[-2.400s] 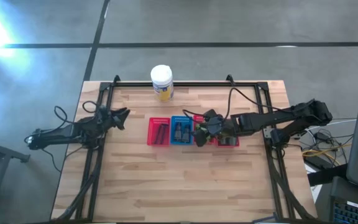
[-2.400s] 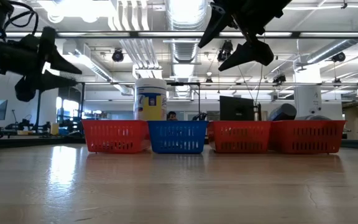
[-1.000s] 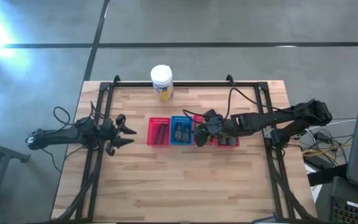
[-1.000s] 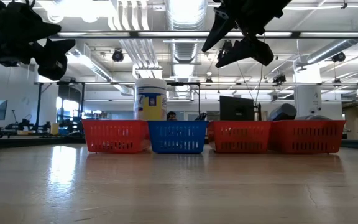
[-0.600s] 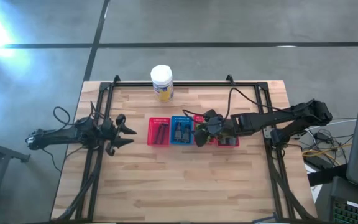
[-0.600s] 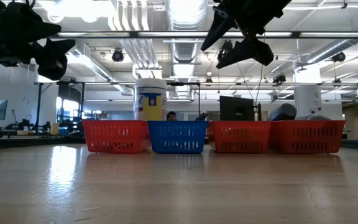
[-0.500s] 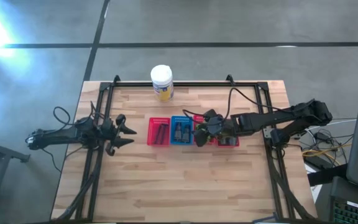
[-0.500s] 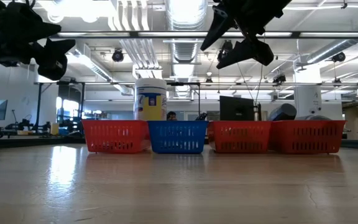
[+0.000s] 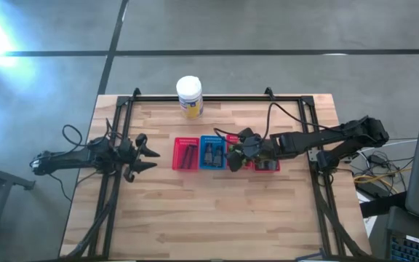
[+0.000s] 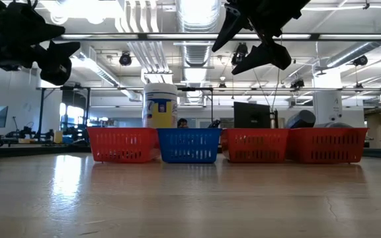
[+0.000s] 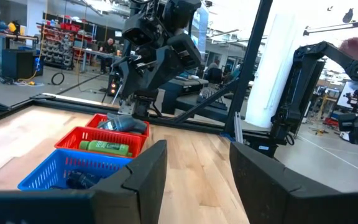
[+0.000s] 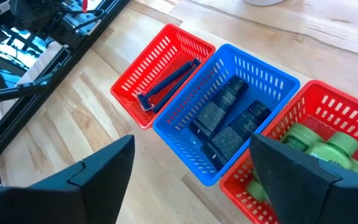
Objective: Pick & Place Travel size toiletries
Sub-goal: Return to Home Position
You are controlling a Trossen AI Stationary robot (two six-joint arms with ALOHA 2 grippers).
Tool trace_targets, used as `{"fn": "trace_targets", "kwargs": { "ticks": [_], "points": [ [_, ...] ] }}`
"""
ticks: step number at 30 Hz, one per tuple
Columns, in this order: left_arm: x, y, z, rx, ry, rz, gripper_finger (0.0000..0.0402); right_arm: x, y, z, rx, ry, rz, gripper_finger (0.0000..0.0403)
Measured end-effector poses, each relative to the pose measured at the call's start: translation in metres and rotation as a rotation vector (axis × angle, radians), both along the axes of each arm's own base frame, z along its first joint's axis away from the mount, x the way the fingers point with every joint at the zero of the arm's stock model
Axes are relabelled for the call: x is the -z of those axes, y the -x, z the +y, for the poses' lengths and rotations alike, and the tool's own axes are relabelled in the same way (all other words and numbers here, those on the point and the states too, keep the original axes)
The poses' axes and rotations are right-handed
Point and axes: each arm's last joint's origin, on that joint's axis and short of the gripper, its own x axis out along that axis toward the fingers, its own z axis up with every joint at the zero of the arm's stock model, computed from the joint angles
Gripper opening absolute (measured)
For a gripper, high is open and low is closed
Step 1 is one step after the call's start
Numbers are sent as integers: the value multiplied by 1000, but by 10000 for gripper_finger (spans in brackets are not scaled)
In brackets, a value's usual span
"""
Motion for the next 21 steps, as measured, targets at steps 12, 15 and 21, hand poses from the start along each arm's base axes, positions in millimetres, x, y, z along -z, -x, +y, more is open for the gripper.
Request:
{"fn": "trace_targets", "kwargs": {
  "ticks": [12,15,21],
  "points": [
    [0,0,0,0,0,0,181,-3,2,-4,-1,23,-5,352],
    [0,0,0,0,0,0,181,-19,15,-5,-59,95,-38,358],
    [0,0,0,0,0,0,181,-57,69,-13,-129,402,-119,358]
  ]
}}
